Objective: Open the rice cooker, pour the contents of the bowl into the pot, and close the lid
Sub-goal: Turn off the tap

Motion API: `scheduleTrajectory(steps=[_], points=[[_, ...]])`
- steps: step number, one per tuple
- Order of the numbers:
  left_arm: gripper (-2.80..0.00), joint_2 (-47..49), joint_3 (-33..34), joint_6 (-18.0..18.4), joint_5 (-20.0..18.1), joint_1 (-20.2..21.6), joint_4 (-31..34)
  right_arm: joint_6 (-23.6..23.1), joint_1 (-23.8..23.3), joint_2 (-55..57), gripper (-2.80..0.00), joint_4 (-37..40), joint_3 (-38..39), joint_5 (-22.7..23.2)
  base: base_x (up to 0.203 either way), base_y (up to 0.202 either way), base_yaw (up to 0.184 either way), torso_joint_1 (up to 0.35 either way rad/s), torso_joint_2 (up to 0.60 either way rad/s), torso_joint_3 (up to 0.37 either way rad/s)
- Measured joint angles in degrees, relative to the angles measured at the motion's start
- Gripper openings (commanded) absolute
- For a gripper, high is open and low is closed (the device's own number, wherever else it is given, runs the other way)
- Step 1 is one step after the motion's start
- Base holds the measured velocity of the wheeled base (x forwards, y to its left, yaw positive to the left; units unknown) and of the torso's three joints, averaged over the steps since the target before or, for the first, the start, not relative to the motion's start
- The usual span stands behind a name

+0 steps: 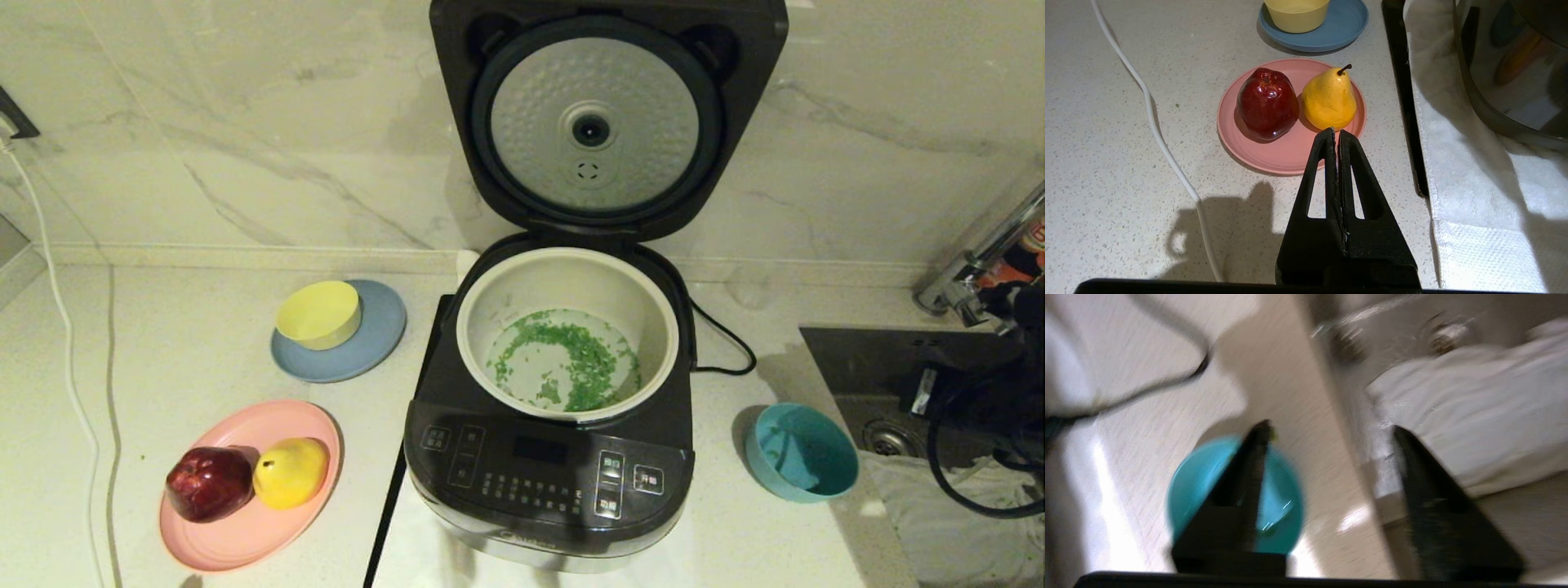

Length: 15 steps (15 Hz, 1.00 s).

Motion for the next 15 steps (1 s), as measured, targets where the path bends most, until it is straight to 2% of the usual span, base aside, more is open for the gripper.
scheduleTrajectory(steps=[3, 7, 11, 13, 15], points=[[-2.8, 0.0, 0.0, 0.0, 0.0, 0.0, 0.0, -0.5, -1.3, -2.2, -2.8, 0.1, 0.1, -2.8, 0.0, 0.0, 0.0, 0.0, 0.0, 0.0], [-2.8, 0.0, 0.0, 0.0, 0.0, 0.0, 0.0, -4.1, -8.5, -1.1, -2.8, -0.5, -1.3, -5.6, 0.0, 0.0, 0.0, 0.0, 0.0, 0.0], [-2.8, 0.0, 0.0, 0.0, 0.0, 0.0, 0.0, -5.3, -17.2, 4.5, -2.8, -2.3, -4.3, -6.6, 0.0, 0.0, 0.0, 0.0, 0.0, 0.0], [-2.8, 0.0, 0.0, 0.0, 0.0, 0.0, 0.0, -5.7, -19.6, 7.9, -2.8, -2.8, -5.5, -6.6, 0.0, 0.0, 0.0, 0.0, 0.0, 0.0], [-2.8, 0.0, 0.0, 0.0, 0.0, 0.0, 0.0, -6.4, -21.4, 11.6, -2.8, -6.5, -6.7, -6.6, 0.0, 0.0, 0.0, 0.0, 0.0, 0.0]])
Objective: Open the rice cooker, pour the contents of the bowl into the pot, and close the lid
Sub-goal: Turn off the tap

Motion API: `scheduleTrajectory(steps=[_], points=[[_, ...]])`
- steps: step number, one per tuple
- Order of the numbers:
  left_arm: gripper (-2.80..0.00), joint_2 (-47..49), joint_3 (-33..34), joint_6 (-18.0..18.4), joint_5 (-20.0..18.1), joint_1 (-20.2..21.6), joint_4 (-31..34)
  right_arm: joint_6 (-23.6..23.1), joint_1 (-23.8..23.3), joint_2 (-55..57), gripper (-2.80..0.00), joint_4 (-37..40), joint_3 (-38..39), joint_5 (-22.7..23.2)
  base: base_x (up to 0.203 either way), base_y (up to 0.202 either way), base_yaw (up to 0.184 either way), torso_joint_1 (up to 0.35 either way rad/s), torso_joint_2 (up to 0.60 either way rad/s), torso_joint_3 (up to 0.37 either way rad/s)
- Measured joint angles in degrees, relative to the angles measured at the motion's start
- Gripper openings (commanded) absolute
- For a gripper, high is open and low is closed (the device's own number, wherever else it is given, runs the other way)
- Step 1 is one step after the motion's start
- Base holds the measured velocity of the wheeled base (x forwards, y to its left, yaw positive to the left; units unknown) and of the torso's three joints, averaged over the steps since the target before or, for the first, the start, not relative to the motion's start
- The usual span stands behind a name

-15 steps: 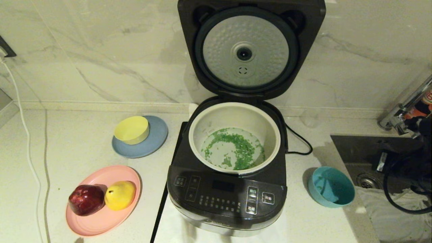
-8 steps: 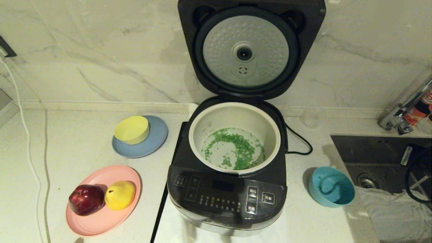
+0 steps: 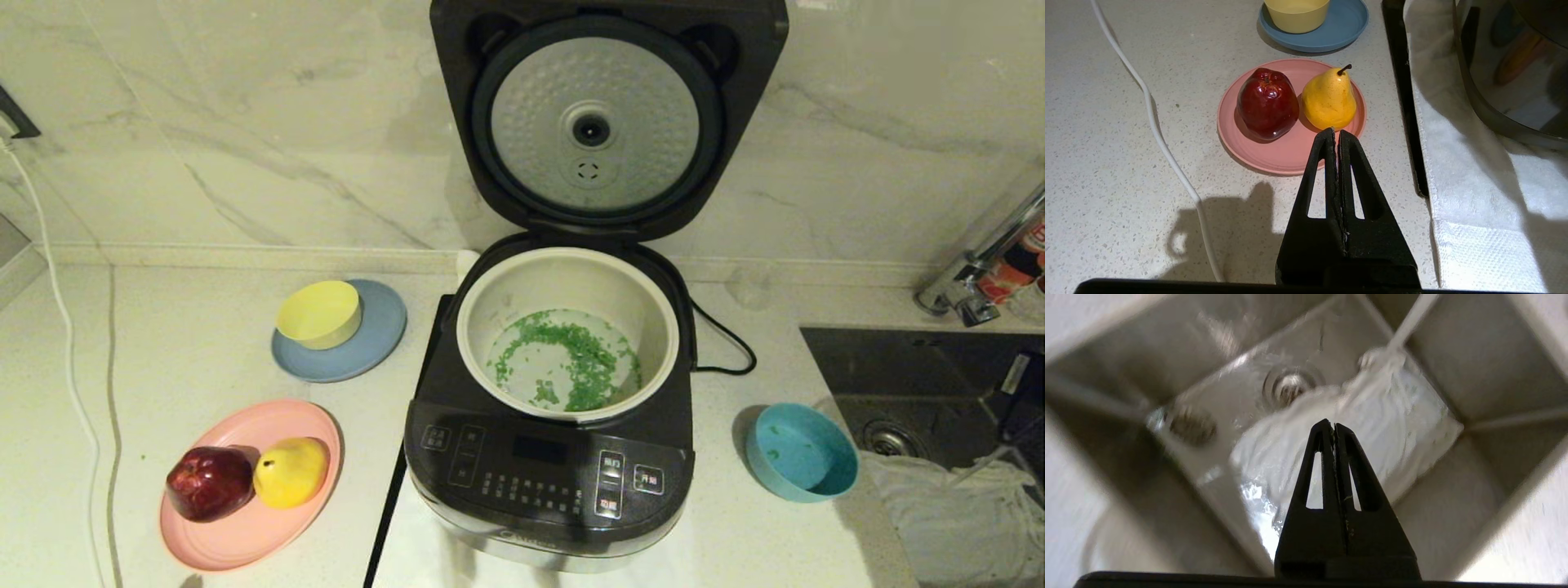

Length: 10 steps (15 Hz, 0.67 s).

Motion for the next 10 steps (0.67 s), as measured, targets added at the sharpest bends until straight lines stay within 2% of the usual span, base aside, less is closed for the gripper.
scheduleTrajectory(steps=[4, 10], points=[[-2.8, 0.0, 0.0, 0.0, 0.0, 0.0, 0.0, -5.6, -2.3, 7.3, -2.8, -11.7, -3.9, -0.2, 0.0, 0.0, 0.0, 0.0, 0.0, 0.0], [-2.8, 0.0, 0.0, -0.1, 0.0, 0.0, 0.0, -6.0, -2.7, 16.4, -2.8, -13.0, -13.5, -2.5, 0.0, 0.0, 0.0, 0.0, 0.0, 0.0]])
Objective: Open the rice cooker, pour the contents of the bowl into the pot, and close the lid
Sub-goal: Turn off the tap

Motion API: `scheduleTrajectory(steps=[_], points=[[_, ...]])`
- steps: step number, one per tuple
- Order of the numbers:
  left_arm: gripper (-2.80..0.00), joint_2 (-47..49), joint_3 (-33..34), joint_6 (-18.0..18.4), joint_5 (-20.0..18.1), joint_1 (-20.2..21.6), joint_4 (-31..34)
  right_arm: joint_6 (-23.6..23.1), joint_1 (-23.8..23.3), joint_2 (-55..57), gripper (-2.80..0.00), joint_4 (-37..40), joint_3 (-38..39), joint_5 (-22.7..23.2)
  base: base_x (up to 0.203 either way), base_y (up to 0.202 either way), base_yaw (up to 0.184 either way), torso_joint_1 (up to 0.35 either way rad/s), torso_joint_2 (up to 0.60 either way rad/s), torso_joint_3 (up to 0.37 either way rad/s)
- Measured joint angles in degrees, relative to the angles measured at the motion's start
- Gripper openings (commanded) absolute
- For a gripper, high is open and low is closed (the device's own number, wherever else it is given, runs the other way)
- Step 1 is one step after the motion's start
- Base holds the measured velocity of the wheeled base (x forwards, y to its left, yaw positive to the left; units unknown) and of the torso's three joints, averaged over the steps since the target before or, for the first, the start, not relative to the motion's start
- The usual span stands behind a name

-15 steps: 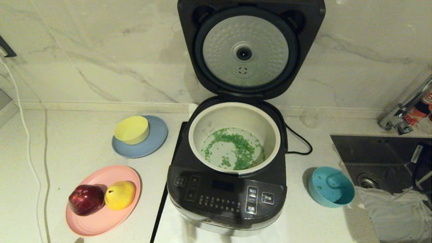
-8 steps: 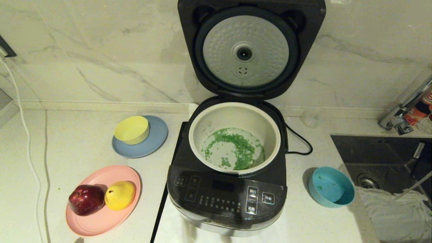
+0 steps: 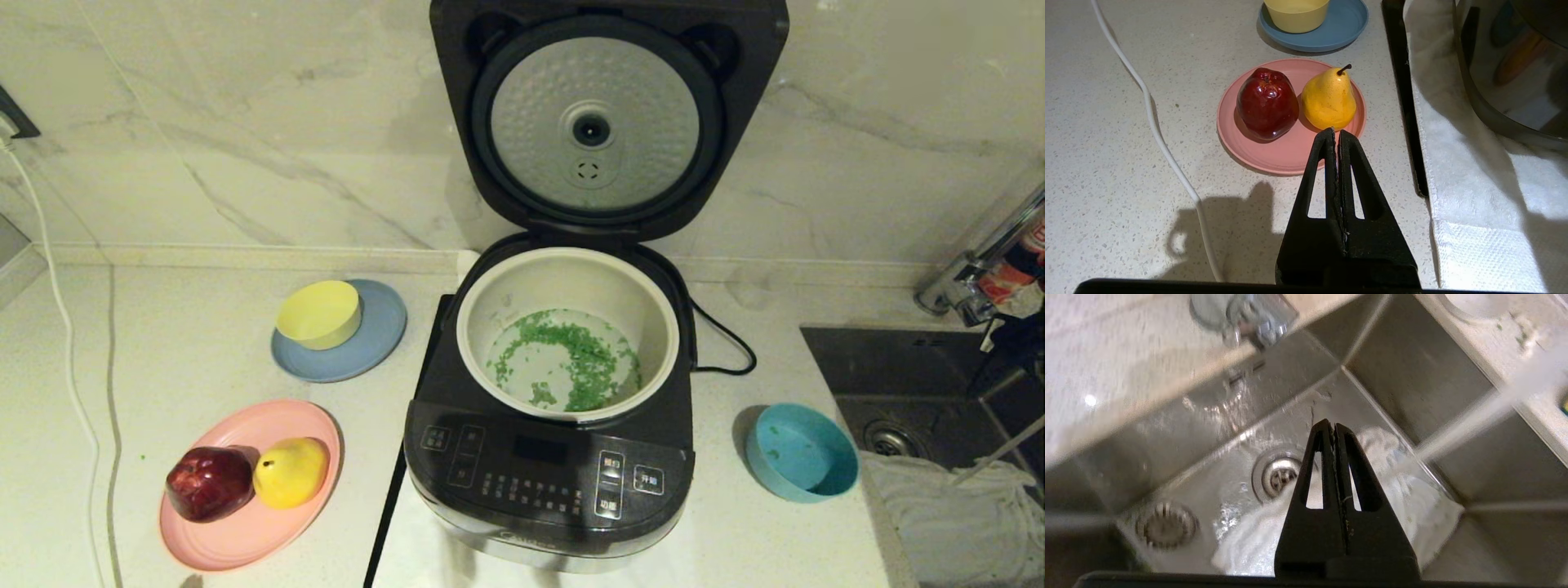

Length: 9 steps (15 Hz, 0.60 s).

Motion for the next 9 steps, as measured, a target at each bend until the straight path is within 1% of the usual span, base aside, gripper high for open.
scheduleTrajectory(steps=[6, 9], points=[[-2.8, 0.0, 0.0, 0.0, 0.0, 0.0, 0.0, -0.1, 0.3, 8.2, -2.8, -0.2, -10.2, -4.3, 0.0, 0.0, 0.0, 0.0, 0.0, 0.0], [-2.8, 0.0, 0.0, 0.0, 0.0, 0.0, 0.0, -0.1, 0.7, 10.8, -2.8, -0.2, -14.1, -5.3, 0.0, 0.0, 0.0, 0.0, 0.0, 0.0]])
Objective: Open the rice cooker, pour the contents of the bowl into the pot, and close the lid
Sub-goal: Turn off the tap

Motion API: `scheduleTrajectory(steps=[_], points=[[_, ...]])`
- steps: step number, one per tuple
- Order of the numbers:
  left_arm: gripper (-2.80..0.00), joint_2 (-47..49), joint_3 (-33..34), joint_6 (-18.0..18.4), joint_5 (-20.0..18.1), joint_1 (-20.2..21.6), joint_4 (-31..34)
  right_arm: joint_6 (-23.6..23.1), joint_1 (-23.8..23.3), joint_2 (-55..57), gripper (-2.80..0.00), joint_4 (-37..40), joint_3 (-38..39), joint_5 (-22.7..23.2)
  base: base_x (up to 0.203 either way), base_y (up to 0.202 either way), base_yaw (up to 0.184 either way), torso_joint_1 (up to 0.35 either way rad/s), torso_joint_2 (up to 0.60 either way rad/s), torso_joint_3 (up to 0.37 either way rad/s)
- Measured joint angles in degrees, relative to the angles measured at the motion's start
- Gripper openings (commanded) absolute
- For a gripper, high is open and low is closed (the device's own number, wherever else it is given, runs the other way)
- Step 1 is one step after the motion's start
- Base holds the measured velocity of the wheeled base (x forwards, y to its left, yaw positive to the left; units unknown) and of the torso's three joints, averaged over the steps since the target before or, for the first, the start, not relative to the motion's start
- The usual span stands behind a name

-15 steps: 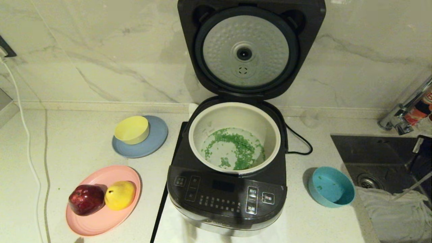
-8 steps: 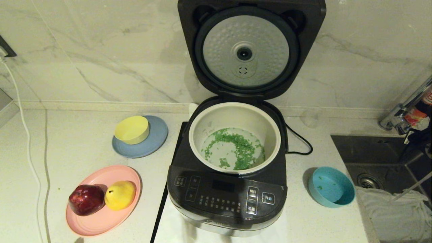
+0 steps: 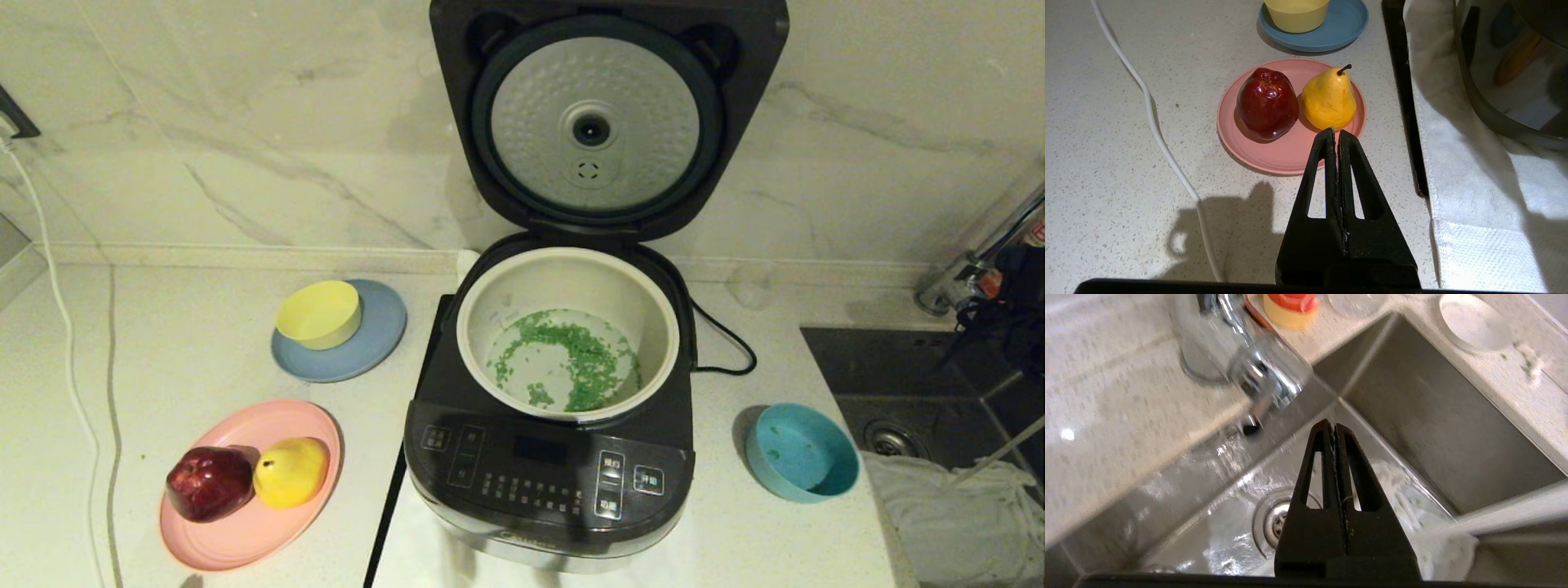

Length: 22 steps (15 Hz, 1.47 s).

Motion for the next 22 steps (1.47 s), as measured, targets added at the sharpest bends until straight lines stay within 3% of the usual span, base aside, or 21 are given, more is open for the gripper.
scheduleTrajectory(steps=[11, 22], points=[[-2.8, 0.0, 0.0, 0.0, 0.0, 0.0, 0.0, -1.2, 0.1, 7.0, -2.8, 0.1, -10.5, -1.4, 0.0, 0.0, 0.0, 0.0, 0.0, 0.0], [-2.8, 0.0, 0.0, 0.0, 0.0, 0.0, 0.0, -3.2, 3.2, 13.3, -2.8, 0.2, -20.5, -5.5, 0.0, 0.0, 0.0, 0.0, 0.0, 0.0]])
